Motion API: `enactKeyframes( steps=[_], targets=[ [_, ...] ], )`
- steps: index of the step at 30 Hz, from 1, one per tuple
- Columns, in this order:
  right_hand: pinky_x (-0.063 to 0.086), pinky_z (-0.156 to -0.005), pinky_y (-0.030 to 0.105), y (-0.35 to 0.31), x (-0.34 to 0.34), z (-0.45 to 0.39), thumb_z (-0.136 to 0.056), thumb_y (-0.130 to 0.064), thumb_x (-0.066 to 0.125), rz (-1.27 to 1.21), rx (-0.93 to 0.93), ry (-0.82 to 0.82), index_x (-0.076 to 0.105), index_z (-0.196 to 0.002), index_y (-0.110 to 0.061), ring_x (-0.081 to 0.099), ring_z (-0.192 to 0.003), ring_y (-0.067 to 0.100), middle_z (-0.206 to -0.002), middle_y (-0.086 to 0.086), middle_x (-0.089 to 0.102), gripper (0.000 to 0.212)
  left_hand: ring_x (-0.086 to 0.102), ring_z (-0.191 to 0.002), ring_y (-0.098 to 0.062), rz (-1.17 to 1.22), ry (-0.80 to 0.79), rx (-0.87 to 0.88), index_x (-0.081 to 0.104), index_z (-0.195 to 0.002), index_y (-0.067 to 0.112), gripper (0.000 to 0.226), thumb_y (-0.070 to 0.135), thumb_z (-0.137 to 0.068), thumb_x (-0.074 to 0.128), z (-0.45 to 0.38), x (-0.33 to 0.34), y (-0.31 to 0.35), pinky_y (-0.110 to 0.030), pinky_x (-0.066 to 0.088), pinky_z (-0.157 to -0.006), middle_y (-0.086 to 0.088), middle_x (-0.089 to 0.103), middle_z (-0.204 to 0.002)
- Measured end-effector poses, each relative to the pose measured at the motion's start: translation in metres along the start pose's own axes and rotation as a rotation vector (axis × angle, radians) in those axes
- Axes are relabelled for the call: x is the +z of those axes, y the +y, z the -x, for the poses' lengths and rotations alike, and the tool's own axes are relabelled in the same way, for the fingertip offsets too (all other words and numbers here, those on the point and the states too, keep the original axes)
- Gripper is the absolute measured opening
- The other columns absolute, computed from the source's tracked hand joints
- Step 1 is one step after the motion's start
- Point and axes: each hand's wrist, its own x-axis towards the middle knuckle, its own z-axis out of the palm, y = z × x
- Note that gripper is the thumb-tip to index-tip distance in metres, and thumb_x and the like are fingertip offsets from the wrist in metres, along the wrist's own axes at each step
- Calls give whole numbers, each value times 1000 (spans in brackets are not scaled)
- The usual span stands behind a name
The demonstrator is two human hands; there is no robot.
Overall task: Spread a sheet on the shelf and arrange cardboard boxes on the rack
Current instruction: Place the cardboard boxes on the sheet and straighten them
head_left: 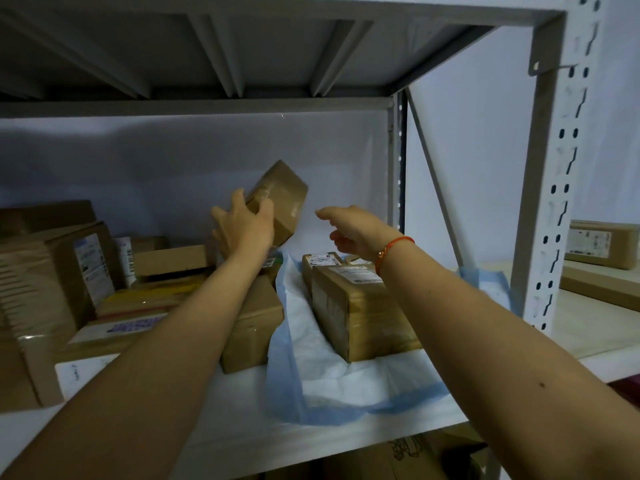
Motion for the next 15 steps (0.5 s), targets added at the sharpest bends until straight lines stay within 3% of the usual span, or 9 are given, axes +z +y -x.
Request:
enactKeyframes(
  steps=[3, 6, 10, 13, 15],
  targets=[
    [48, -100, 42, 0, -6, 8, -87, -53, 59, -206, 8, -45, 39, -142, -15, 50, -122, 33, -141, 15, 44, 70, 50, -111, -32, 194, -41, -9, 39, -140, 26, 50, 45, -94, 39, 18, 2, 23, -37, 43, -84, -11, 35, -135],
    [49, -98, 48, 0, -23, 18, -77, -67, 61, -414, 68, -156, 37, -142, -18, 52, -117, 40, -137, 24, 43, 84, 47, -104, -26, 305, -101, -40, 42, -136, 25, 45, 44, -96, 37, 40, 8, 47, -36, 39, -80, -11, 37, -133],
    [54, -86, 46, 2, -48, 32, -80, -54, 63, -581, 42, -256, 44, -133, -22, 62, -102, 37, -116, 24, 57, 65, 54, -101, -25, 517, -176, -81, 49, -124, 26, 42, 49, -90, 41, 61, 17, 70, -41, 51, -89, -10, 45, -128],
    [57, -70, 35, 4, -75, 42, -83, -45, 62, -608, 20, -125, 48, -131, -21, 63, -94, 31, -108, 19, 60, 56, 58, -103, -23, 584, -345, -84, 51, -112, 32, 40, 58, -84, 41, 75, 25, 81, -41, 49, -90, -5, 58, -117],
    [54, -73, 34, 8, -94, 50, -85, -44, 56, -588, 17, -33, 53, -124, -20, 60, -91, 29, -104, 16, 57, 45, 59, -104, -20, 579, -475, -81, 51, -113, 31, 37, 57, -90, 41, 85, 30, 87, -37, 44, -85, 0, 62, -113]
  ],
)
